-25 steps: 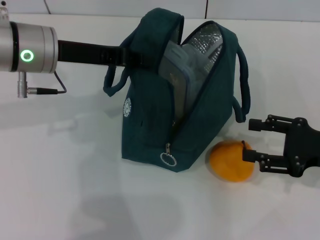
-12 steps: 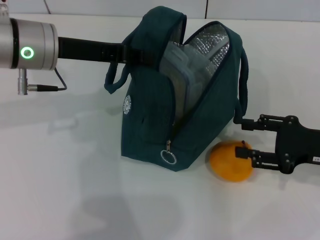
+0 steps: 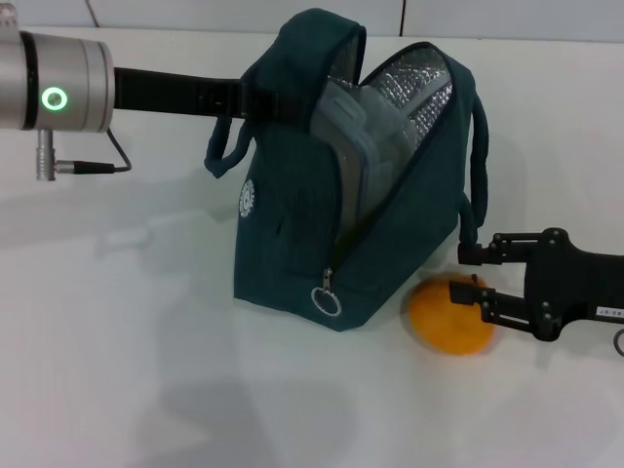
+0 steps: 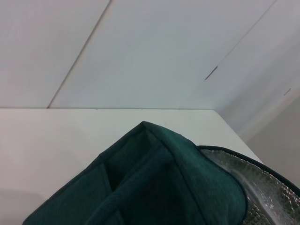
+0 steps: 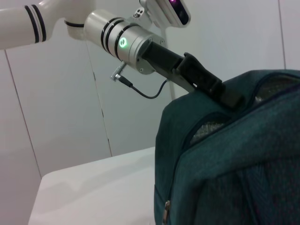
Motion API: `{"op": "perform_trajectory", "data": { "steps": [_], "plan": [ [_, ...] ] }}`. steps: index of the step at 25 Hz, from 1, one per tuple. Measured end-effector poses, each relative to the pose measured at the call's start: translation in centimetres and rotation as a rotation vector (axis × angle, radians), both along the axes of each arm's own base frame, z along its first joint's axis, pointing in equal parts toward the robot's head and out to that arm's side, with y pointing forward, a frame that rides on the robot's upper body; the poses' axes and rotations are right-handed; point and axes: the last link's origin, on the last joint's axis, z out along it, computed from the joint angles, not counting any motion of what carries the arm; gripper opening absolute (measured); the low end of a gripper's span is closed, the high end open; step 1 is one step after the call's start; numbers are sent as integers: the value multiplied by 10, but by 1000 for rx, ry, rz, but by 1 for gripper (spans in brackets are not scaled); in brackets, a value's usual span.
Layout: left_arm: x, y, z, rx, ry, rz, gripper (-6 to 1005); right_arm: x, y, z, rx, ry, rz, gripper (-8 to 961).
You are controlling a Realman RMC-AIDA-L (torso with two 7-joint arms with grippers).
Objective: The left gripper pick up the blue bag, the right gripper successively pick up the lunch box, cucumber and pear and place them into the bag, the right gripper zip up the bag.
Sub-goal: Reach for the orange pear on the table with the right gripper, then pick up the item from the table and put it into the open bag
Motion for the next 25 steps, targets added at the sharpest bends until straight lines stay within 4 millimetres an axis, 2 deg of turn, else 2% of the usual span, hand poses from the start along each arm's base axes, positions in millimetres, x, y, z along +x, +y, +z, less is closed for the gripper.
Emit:
{"op": "perform_trajectory", "data": {
  "steps": [9,15,20,25],
  "plan": [
    [0,0,-1,0,-1,0,41,1,2,-3,-1,-10,-14,433],
    [-1,-1,-1,-1,-2,5,41,1,0,-5,-8,-14,-11,281],
    [-3,-2,-1,-1,-2,9,41,2,0,-5,-11,-13,-13,57],
    [-3,-3,-1,0,-13,10,41,2,-2,-1,-7,7,-11,40]
  ]
}}
